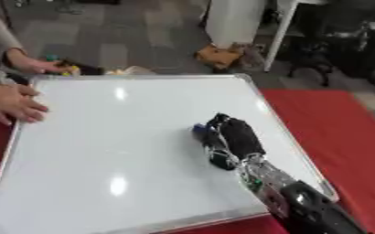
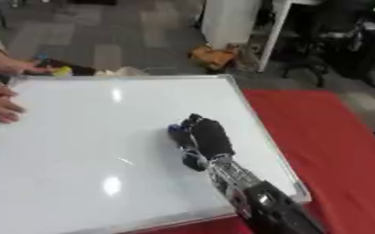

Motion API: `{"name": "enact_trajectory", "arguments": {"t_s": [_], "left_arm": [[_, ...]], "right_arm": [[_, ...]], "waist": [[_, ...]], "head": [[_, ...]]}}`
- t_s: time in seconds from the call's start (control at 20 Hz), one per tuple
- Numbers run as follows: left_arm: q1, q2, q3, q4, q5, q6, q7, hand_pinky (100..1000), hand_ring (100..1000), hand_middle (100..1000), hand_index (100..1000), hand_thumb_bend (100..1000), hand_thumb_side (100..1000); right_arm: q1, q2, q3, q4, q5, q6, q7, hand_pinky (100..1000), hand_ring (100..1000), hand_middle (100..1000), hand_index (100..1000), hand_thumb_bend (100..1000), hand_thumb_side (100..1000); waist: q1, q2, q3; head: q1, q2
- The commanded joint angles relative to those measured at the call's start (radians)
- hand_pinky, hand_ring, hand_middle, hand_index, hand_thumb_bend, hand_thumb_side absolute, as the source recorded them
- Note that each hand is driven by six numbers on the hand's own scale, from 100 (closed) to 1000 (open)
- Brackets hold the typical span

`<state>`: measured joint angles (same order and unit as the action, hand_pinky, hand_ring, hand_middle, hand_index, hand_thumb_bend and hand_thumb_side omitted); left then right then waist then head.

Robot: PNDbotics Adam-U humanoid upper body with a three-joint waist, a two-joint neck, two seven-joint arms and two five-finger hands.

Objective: Wipe the whiteboard clean with a brush.

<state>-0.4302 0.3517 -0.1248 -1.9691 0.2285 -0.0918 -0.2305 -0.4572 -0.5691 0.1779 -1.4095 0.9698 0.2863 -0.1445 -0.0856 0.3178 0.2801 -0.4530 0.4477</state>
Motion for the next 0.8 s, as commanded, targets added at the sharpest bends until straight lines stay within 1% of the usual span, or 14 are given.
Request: {"name": "enact_trajectory", "arguments": {"t_s": [0.05,0.55,0.65,0.8], "left_arm": [[-0.005,0.019,0.011,-0.011,-0.002,0.0,0.004,482,531,579,1000,245,800],[-0.003,0.02,0.012,-0.009,-0.001,0.0,0.005,483,532,579,1000,248,799],[-0.003,0.02,0.012,-0.009,-0.001,0.0,0.005,483,532,579,1000,249,799],[-0.004,0.02,0.013,-0.009,-0.001,0.0,0.006,483,533,579,1000,250,799]], "right_arm": [[0.036,-0.036,-0.012,0.083,-0.013,0.019,0.008,599,574,671,716,100,191],[0.044,-0.04,-0.031,0.089,-0.057,0.042,-0.016,598,566,662,718,100,183],[0.046,-0.04,-0.028,0.084,-0.063,0.041,-0.019,597,564,660,717,100,181],[0.047,-0.038,-0.01,0.058,-0.058,0.025,-0.019,596,562,657,717,100,175]], "waist": [[0.007,-0.008,-0.002],[0.002,-0.012,-0.004],[0.001,-0.013,-0.003],[0.0,-0.013,-0.001]], "head": [[0.0,-0.01],[0.003,-0.012],[0.004,-0.012],[0.003,-0.013]]}}
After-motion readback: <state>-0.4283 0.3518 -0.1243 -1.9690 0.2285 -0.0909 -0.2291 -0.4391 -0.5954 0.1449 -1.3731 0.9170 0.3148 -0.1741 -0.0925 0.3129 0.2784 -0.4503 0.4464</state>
